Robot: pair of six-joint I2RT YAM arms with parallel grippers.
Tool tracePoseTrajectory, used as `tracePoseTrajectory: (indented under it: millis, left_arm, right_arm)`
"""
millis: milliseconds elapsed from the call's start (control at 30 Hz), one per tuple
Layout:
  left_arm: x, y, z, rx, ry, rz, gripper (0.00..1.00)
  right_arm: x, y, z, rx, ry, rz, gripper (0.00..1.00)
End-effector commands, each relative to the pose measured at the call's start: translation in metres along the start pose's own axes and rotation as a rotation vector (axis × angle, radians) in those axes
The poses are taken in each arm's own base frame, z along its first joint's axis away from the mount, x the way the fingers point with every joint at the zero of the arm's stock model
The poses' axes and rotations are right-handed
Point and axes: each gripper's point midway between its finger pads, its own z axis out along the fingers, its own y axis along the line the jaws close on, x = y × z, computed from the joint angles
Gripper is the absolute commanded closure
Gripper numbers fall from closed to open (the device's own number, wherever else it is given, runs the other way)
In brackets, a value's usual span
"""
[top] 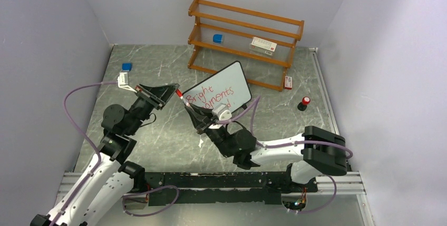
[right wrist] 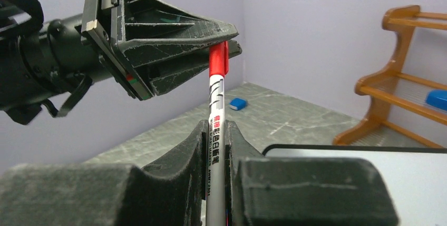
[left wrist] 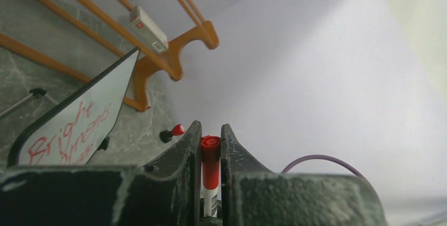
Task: Write a sentence on the whiteboard
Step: Close the whiteboard marker at the center of the board.
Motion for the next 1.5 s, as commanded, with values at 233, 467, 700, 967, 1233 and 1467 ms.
tracePoseTrajectory:
  millis: [233, 467, 700, 967, 1233, 1467]
  left_arm:
    - [0.064, -0.003, -0.024, 0.046, 0.249, -0.052, 0.95]
    - [0.018, 0.012, -0.021, -0.162, 0.079, 0.169, 0.70]
    - [-0.029, 0.019, -0.034, -0.336, -0.054, 0.405, 0.47]
    - [-0.063, 0.036, -0.074, -0.510, -0.108, 0.673, 0.29]
    - [-0.062, 0.072, -0.099, -0.593, -0.087, 0.827, 0.15]
    - [-0.068, 0.085, -0.116, -0.619, -0.171, 0.839, 0.07]
  right_arm:
    - [-0.046, -0.015, 0.015, -0.008, -0.126, 0.182, 1.00]
    - [-0.010, -0.026, -0.020, -0.023, 0.048, 0.132, 1.00]
    - [0.037, -0.066, -0.077, 0.115, 0.310, 0.122, 1.00]
    - [0.080, -0.113, -0.152, 0.326, 0.547, 0.153, 1.00]
    - [0.124, -0.143, -0.214, 0.539, 0.693, 0.205, 1.00]
    - [0.161, -0.152, -0.242, 0.632, 0.747, 0.230, 1.00]
